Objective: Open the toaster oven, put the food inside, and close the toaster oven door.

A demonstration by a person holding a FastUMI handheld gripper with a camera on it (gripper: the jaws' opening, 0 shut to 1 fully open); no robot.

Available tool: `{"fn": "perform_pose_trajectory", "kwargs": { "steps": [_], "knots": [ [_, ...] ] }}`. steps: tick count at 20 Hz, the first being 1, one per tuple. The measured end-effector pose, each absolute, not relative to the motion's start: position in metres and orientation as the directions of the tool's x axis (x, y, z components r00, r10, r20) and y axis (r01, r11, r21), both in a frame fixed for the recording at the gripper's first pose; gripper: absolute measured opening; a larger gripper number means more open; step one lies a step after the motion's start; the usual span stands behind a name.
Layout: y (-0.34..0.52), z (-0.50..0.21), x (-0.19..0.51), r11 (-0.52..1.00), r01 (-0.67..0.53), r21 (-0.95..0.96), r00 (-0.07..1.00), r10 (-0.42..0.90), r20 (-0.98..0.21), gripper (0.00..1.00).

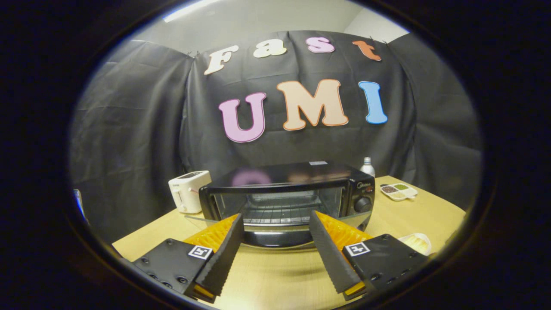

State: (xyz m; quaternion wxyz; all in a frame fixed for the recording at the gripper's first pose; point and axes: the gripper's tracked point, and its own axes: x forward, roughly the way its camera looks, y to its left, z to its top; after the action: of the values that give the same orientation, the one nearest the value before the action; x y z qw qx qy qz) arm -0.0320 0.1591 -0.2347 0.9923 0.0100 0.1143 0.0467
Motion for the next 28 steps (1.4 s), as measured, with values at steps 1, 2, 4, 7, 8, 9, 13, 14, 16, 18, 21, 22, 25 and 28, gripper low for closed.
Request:
{"fn": "perform_pose_trajectory", "kwargs": {
  "steps": [1,2,4,7,8,9,13,14,16,18,21,22,25,28],
  "knots": [
    [0.158,-0.237,-0.038,0.995,-0.092,0.027,0.968,0.095,-0.232,0.96],
    [0.158,-0.24,-0.042,0.996,-0.091,0.027,0.967,0.095,-0.238,0.96],
    [0.157,-0.246,-0.049,0.995,-0.092,0.03,0.963,0.096,-0.253,0.96],
    [0.155,-0.254,-0.061,0.994,-0.1,0.045,0.955,0.109,-0.277,0.96],
    [0.154,-0.256,-0.063,0.993,-0.104,0.05,0.952,0.114,-0.285,0.96],
    [0.153,-0.259,-0.067,0.993,-0.107,0.055,0.949,0.118,-0.292,0.96],
    [0.152,-0.269,-0.078,0.992,-0.112,0.062,0.939,0.126,-0.318,0.96],
    [0.151,-0.271,-0.08,0.992,-0.114,0.06,0.938,0.127,-0.324,0.96],
    [0.15,-0.277,-0.085,0.992,-0.114,0.063,0.934,0.128,-0.335,0.96],
    [0.149,-0.28,-0.09,0.991,-0.118,0.066,0.932,0.133,-0.338,0.96],
    [0.146,-0.29,-0.098,0.989,-0.122,0.078,0.922,0.142,-0.359,0.96],
    [0.146,-0.294,-0.101,0.989,-0.124,0.082,0.918,0.146,-0.368,0.96],
    [0.144,-0.307,-0.11,0.986,-0.128,0.103,0.905,0.158,-0.396,0.96],
    [0.141,-0.318,-0.116,0.983,-0.124,0.136,0.894,0.17,-0.415,0.96]
  ]
}}
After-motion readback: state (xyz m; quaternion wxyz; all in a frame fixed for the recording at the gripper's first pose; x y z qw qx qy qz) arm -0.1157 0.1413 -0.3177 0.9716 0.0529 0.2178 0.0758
